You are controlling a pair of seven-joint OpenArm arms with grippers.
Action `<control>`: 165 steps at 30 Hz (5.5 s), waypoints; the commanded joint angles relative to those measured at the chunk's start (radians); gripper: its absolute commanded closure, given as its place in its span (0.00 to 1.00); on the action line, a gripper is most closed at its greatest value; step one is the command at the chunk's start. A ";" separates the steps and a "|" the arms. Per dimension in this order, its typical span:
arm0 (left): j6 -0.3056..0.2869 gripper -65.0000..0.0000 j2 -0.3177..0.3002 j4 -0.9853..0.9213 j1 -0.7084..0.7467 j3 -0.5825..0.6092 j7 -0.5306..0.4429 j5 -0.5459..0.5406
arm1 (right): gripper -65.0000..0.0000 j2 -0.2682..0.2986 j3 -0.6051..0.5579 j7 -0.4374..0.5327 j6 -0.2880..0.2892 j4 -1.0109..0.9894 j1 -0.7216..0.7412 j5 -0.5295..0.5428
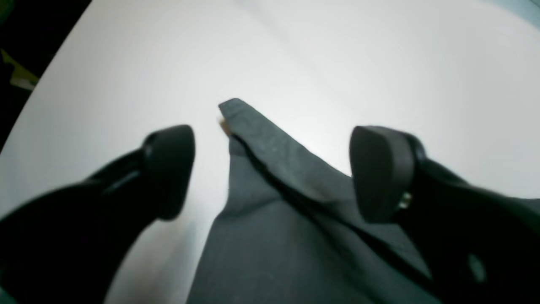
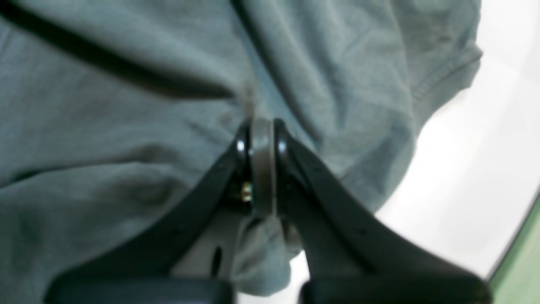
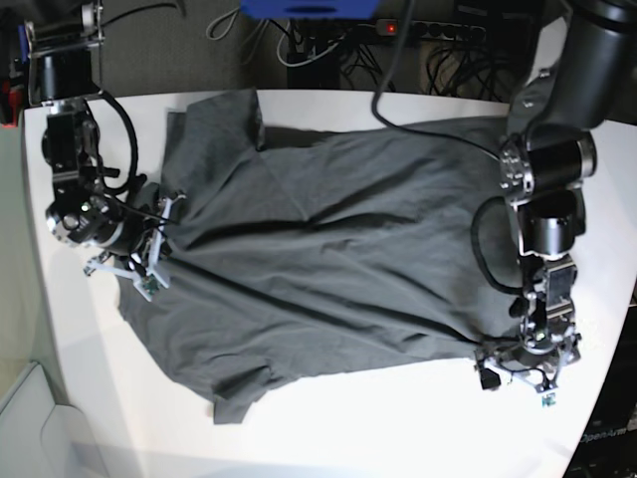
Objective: Layout the t-shirt on the table in an organized manner, then fold the t-shirt properly
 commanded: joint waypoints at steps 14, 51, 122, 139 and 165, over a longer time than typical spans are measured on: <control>-0.003 0.00 -0.032 0.601 0.359 -0.123 0.327 -0.007 | 1.00 -0.081 -0.187 0.022 -0.001 -0.120 0.301 0.008; -0.010 0.00 0.171 1.330 0.876 -0.257 0.657 -0.007 | 1.00 -0.237 -0.397 0.735 -0.167 -1.062 0.646 0.008; -0.012 0.00 0.100 0.958 0.819 -0.040 0.586 -0.007 | 1.00 0.028 -0.038 0.327 -0.284 -0.294 0.281 0.010; -0.012 0.00 0.092 1.136 0.808 -0.039 0.597 0.002 | 1.00 -0.073 0.128 -0.050 -0.196 0.351 -0.132 0.010; -0.013 0.00 0.034 0.883 0.778 -0.031 0.586 -0.008 | 1.00 -0.210 0.225 -0.085 -0.181 0.521 -0.511 0.010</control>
